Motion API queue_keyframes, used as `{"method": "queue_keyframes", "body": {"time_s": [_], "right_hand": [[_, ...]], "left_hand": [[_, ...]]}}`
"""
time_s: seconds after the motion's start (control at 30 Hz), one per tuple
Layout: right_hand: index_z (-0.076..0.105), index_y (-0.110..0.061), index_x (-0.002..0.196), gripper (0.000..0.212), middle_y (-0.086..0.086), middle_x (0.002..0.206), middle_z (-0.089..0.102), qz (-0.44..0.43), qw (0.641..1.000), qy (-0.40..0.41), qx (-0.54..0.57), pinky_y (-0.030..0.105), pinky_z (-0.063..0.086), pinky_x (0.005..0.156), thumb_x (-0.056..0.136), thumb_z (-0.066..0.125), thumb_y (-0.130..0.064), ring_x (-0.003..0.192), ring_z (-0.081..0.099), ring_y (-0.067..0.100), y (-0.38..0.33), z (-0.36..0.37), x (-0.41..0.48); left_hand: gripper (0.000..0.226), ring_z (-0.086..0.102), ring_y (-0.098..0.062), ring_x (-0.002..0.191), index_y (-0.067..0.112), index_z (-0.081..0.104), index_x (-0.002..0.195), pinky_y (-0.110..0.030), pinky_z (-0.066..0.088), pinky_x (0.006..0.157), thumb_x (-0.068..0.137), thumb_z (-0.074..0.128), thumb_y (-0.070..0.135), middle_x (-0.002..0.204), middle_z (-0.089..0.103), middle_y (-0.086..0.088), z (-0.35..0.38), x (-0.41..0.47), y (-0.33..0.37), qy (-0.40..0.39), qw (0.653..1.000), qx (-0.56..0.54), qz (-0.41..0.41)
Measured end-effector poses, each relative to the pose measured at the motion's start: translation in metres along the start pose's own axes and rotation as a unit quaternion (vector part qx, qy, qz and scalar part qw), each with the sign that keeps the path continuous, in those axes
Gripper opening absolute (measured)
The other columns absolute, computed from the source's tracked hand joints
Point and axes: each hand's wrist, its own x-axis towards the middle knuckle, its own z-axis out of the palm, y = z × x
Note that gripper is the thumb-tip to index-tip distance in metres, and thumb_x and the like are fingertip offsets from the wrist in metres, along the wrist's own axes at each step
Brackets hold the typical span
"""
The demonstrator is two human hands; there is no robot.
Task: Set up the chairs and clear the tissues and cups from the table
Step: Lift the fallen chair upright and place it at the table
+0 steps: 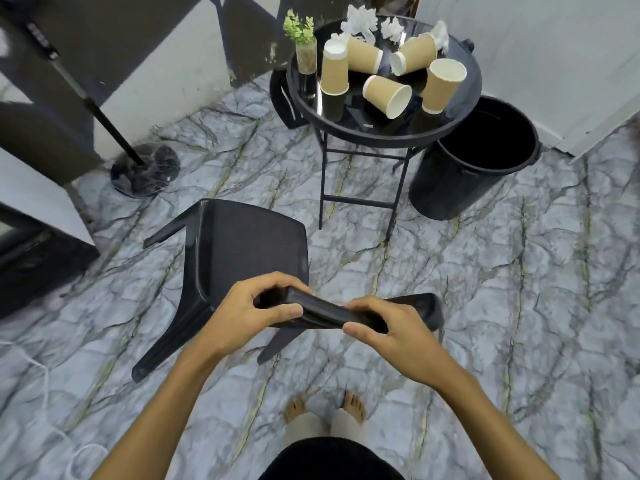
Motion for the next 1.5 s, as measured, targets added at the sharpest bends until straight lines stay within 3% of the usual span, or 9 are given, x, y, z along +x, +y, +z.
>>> {"method": "queue_keyframes", "body": {"time_s": [0.17, 0.3, 0.5, 0.7, 0.83, 1.07, 1.23, 1.4, 1.5], "right_hand": [[0.065, -0.036, 0.107, 0.024, -0.017, 0.094, 0.069, -0.010, 1.000, -0.015, -0.002, 0.020, 0.049, 0.074, 0.087, 0.064, -0.048, 0.089, 0.064, 0.003, -0.022, 0.021, 0.002], [0.065, -0.036, 0.108, 0.030, -0.019, 0.100, 0.070, -0.028, 0.999, -0.028, -0.017, 0.026, 0.052, 0.084, 0.084, 0.065, -0.054, 0.096, 0.065, 0.002, -0.056, 0.053, 0.016], [0.068, -0.036, 0.108, 0.032, -0.023, 0.102, 0.069, -0.053, 0.996, -0.030, -0.061, 0.016, 0.049, 0.084, 0.081, 0.069, -0.052, 0.099, 0.063, -0.003, -0.113, 0.119, 0.036], [0.070, -0.037, 0.104, 0.028, -0.023, 0.098, 0.069, -0.077, 0.992, -0.052, -0.088, 0.019, 0.049, 0.082, 0.080, 0.071, -0.052, 0.096, 0.063, -0.001, -0.162, 0.186, 0.065], [0.072, -0.035, 0.101, 0.033, -0.025, 0.096, 0.070, -0.079, 0.989, -0.085, -0.087, 0.014, 0.048, 0.078, 0.076, 0.070, -0.056, 0.092, 0.064, -0.003, -0.179, 0.208, 0.085], [0.073, -0.038, 0.097, 0.036, -0.035, 0.092, 0.068, -0.055, 0.987, -0.125, -0.090, 0.008, 0.043, 0.075, 0.068, 0.074, -0.058, 0.090, 0.063, -0.010, -0.184, 0.221, 0.112], [0.075, -0.036, 0.097, 0.039, -0.022, 0.097, 0.072, -0.045, 0.989, -0.117, -0.077, 0.022, 0.052, 0.083, 0.066, 0.078, -0.059, 0.094, 0.066, -0.001, -0.178, 0.226, 0.128], [0.076, -0.036, 0.096, 0.038, -0.021, 0.106, 0.069, -0.058, 0.995, -0.085, -0.018, 0.017, 0.046, 0.091, 0.065, 0.080, -0.057, 0.109, 0.060, -0.002, -0.180, 0.230, 0.144], [0.077, -0.030, 0.092, 0.051, -0.013, 0.104, 0.071, -0.026, 0.996, -0.076, 0.043, 0.021, 0.050, 0.087, 0.052, 0.082, -0.063, 0.100, 0.065, 0.004, -0.179, 0.229, 0.160]], "left_hand": [[0.040, 0.064, -0.015, 0.101, 0.028, 0.067, 0.109, -0.029, 0.049, 0.090, 0.073, 0.073, 0.047, 0.106, 0.067, 0.002, -0.039, -0.032, -0.009, 0.026, 1.000, 0.004, 0.002], [0.042, 0.060, -0.011, 0.113, 0.035, 0.067, 0.110, -0.025, 0.046, 0.096, 0.071, 0.073, 0.049, 0.117, 0.065, 0.009, -0.079, -0.062, -0.022, 0.051, 0.999, 0.003, 0.012], [0.032, 0.061, -0.017, 0.089, 0.029, 0.068, 0.096, -0.027, 0.052, 0.077, 0.067, 0.077, 0.041, 0.099, 0.064, 0.001, -0.174, -0.118, -0.066, 0.107, 0.991, -0.072, 0.031], [0.048, 0.061, -0.026, 0.078, 0.016, 0.071, 0.088, -0.031, 0.053, 0.062, 0.056, 0.089, 0.046, 0.089, 0.064, -0.014, -0.268, -0.163, -0.127, 0.170, 0.972, -0.157, 0.045], [0.046, 0.062, -0.023, 0.081, 0.020, 0.072, 0.087, -0.031, 0.053, 0.066, 0.055, 0.090, 0.047, 0.089, 0.067, -0.003, -0.311, -0.186, -0.156, 0.187, 0.964, -0.185, 0.042], [0.034, 0.065, -0.017, 0.074, 0.021, 0.069, 0.085, -0.027, 0.053, 0.065, 0.053, 0.081, 0.021, 0.084, 0.066, -0.004, -0.352, -0.211, -0.192, 0.196, 0.953, -0.227, 0.033], [0.056, 0.065, -0.016, 0.074, 0.016, 0.071, 0.081, -0.027, 0.054, 0.063, 0.037, 0.098, 0.039, 0.082, 0.067, -0.003, -0.369, -0.224, -0.213, 0.211, 0.942, -0.261, 0.024], [0.053, 0.066, -0.015, 0.074, 0.018, 0.072, 0.074, -0.023, 0.054, 0.065, 0.034, 0.098, 0.042, 0.077, 0.070, -0.003, -0.374, -0.238, -0.228, 0.244, 0.915, -0.319, 0.036], [0.053, 0.065, -0.015, 0.074, 0.018, 0.072, 0.074, -0.022, 0.053, 0.066, 0.034, 0.098, 0.042, 0.076, 0.069, -0.003, -0.378, -0.242, -0.234, 0.250, 0.910, -0.330, 0.032]]}}
